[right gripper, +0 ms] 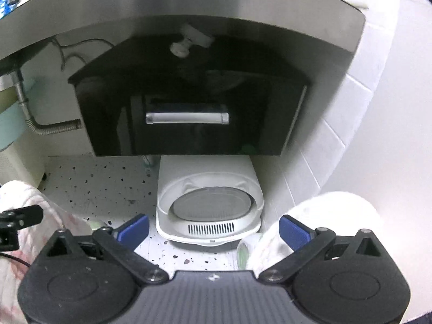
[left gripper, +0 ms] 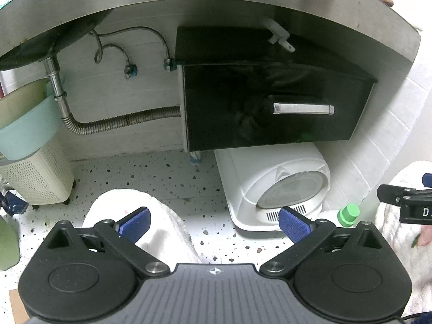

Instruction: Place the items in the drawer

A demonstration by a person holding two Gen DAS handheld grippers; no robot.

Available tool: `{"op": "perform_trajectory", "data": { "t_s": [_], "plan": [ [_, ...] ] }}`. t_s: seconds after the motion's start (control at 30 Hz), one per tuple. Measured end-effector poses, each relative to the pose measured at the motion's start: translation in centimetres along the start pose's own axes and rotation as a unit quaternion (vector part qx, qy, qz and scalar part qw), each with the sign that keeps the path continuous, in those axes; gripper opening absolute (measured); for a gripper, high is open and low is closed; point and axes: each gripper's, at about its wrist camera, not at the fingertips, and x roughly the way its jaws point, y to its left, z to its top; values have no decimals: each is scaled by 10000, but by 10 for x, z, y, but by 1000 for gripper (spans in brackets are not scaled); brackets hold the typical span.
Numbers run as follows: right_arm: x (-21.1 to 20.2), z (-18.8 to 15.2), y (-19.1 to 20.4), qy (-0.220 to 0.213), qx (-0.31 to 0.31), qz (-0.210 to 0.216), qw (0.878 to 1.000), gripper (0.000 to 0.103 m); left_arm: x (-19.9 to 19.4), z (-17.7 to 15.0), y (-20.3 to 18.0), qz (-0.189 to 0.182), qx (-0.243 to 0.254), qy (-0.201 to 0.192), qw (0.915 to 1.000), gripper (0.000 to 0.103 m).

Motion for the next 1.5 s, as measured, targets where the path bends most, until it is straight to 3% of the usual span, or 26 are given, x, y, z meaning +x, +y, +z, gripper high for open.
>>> {"op": "perform_trajectory", "data": {
  "t_s": [0.2,0.53,0.67,0.87,1.07,1.2,1.37,1.5],
  "plan": [
    [0,-3,0,156,39,112,9998,103,-1,-1,-4,96,115,-8,9999,102],
    [0,-3,5,-46,-75,38,10000,103,-5,0,-5,290,156,-70,9994,102],
    [-5,-2,6,-164,-115,-48,9998,103,-7,5,0,347,33,86,9994,102],
    [-11,3,3,-117,-109,1,9999,103,-13,10,-1,220,-32,182,9996,102],
    [-10,13,-2,207,149,227,9994,103,-24,19,-12,28,-130,284,9995,102],
    [-18,20,-3,130,201,238,9994,103,-36,29,-17,-107,-259,324,9991,100],
    [-36,33,-7,17,328,478,9983,103,-53,42,-20,-67,-269,211,9994,100],
    [-56,46,-7,-187,309,555,9978,103,-68,52,-23,278,-194,129,9993,100]
  ]
}}
